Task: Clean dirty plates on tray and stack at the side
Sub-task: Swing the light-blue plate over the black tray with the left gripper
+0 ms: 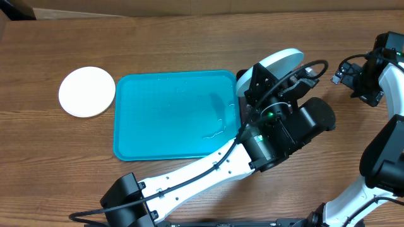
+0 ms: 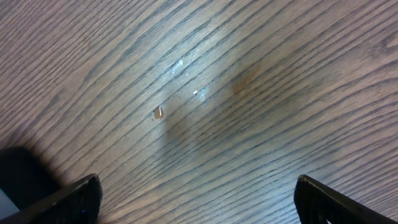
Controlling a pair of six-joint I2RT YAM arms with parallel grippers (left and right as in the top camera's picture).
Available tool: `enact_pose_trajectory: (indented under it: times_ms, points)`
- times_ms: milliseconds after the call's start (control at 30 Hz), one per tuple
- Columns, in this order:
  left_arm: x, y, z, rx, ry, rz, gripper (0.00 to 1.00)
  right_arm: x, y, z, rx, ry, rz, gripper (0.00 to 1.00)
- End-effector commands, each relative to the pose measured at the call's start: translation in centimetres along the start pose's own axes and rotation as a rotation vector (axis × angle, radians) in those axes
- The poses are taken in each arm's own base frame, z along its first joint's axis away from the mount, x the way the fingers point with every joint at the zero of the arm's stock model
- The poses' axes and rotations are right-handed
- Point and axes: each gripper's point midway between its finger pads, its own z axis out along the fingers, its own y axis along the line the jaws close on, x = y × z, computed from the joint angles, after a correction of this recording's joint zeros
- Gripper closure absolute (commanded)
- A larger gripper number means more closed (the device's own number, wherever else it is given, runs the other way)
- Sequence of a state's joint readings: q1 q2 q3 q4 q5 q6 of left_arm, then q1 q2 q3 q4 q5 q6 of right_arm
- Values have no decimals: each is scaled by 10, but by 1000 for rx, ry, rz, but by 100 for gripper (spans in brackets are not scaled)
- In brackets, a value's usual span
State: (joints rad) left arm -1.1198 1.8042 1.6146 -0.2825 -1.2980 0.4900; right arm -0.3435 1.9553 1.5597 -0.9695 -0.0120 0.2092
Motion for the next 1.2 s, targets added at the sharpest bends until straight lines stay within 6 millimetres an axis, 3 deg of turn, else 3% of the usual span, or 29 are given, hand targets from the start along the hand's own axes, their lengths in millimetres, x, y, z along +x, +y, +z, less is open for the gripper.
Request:
enact_pose_trajectory:
  times_ms: [0,367,433,500,600,633,700,1167]
  points:
    - [-8,19,-7,-24,-7,20,96,-6,3,-9,-13,-26,3,0]
    - [-11,16,-15,-20,-21,-59,96,-6,3,-9,-13,-26,3,0]
    - [-15,6,-16,35,-45,-122,96,-6,3,-9,-13,-26,3,0]
    - [-15,-6,-19,91,-64,-25,96,-6,3,-9,-13,-26,3,0]
    - [-9,16,-15,-23,-15,-120,96,-6,3,-9,-13,-26,3,0]
    - [-10,15,-15,-14,-20,-178,96,-6,3,-9,-13,-26,3,0]
    - [-11,3,-17,40,-36,-109,96,-6,3,-9,-13,-26,3,0]
    - [-8,5,-14,36,-26,-168,96,-6,3,-9,-13,-26,3,0]
